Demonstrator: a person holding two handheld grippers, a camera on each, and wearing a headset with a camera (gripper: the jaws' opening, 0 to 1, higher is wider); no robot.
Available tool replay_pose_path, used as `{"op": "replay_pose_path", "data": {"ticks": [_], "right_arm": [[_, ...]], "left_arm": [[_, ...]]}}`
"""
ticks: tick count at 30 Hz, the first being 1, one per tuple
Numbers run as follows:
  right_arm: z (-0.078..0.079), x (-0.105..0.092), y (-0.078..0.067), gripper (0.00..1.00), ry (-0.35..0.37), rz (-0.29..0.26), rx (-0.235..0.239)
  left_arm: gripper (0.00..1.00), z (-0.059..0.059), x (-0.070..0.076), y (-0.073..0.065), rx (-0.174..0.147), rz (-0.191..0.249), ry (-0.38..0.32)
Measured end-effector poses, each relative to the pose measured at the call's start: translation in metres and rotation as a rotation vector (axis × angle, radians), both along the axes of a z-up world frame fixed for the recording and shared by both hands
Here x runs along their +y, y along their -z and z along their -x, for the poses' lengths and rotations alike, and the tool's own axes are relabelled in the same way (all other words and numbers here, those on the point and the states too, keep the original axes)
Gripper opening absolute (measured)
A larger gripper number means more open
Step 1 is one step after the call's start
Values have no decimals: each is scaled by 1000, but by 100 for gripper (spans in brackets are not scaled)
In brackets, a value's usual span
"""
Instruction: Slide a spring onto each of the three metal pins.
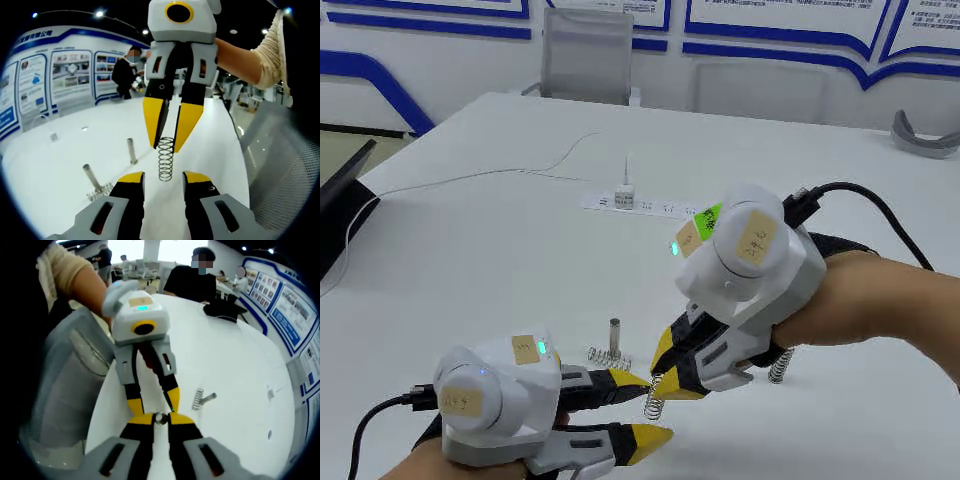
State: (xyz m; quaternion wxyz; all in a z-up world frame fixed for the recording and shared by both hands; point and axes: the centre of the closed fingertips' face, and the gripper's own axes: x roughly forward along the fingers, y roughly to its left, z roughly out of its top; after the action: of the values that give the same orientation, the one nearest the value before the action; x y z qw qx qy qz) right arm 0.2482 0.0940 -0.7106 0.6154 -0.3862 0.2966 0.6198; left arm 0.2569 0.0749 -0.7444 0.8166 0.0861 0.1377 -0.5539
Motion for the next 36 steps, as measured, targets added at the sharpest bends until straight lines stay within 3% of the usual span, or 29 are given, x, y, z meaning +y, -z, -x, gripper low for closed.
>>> {"op": "replay_pose_path", "data": {"ticks": [19,36], "right_arm": [[-24,-25,-13,11,81,-3,-38],[-66,-51,-29,11,176,15,-97]], "left_arm": [[51,-15,30,2,24,4,-106],[58,-23,47,4,37,12,-171]]}}
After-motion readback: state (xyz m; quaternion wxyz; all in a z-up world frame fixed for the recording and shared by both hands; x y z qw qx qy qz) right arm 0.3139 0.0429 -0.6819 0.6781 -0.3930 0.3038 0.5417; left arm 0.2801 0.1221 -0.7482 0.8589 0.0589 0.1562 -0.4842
